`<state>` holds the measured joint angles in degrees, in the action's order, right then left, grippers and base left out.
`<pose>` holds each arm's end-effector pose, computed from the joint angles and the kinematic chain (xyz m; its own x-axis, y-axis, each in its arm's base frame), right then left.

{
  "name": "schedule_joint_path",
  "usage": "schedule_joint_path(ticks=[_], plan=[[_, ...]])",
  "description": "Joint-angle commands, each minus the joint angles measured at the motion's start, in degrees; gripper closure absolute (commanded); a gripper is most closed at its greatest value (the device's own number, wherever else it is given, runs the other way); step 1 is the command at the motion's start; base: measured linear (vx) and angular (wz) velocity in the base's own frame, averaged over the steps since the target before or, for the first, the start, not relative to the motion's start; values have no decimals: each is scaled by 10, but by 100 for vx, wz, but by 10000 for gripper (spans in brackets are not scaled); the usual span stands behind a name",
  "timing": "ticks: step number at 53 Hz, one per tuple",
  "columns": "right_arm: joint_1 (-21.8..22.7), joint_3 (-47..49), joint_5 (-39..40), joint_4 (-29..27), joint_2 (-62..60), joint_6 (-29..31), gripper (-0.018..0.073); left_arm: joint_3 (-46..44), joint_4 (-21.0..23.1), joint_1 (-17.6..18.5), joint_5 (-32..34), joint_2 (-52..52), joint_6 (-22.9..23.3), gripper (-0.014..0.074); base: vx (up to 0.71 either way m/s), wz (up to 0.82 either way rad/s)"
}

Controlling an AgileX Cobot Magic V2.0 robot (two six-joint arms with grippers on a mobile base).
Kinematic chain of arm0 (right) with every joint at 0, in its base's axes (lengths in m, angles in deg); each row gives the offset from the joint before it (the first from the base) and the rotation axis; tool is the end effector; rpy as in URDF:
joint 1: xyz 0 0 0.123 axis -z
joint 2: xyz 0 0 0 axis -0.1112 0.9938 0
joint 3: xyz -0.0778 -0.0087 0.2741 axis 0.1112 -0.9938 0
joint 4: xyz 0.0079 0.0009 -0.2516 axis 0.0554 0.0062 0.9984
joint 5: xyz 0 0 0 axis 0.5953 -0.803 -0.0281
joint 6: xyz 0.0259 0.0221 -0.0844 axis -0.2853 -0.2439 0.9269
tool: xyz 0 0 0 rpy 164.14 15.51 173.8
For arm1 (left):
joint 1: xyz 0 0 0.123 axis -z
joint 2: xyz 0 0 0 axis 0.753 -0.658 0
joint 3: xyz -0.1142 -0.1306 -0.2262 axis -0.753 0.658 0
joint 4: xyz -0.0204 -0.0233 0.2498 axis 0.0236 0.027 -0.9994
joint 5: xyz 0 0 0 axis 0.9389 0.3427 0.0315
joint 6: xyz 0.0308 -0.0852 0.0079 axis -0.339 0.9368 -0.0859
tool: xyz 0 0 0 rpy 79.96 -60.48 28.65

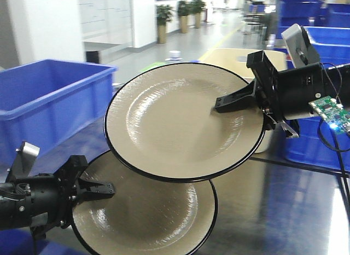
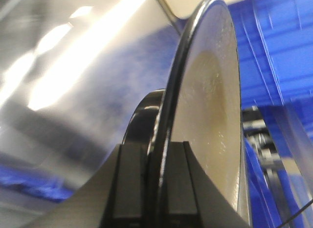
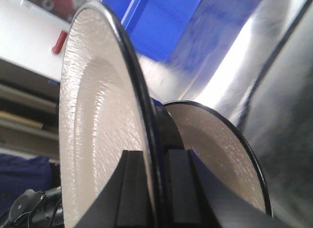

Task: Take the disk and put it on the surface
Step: 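Lower the left gripper's plate onto the table beside the bin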

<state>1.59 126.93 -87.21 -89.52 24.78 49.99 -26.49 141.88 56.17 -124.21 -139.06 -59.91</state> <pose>0.3290 0.0973 0.4312 -0.8272 0.2374 -0.5093 -0.3204 0.5453 0.7746 0.2774 -0.0939 0.3070 -0.8018 -0.4834 -0.3514 0.0751 0.5018 -0.8617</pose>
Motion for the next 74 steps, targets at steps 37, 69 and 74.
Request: schedule_joint_path(ticks=[37,69,74], plan=[[2,22,30,-70,-26,2,567,-21,60,2,-14,22,9,595,18,-41],[2,22,30,-70,-26,2,567,-21,60,2,-14,22,9,595,7,-13],[2,22,30,-70,-26,2,567,-21,60,2,-14,22,9,595,0,0]])
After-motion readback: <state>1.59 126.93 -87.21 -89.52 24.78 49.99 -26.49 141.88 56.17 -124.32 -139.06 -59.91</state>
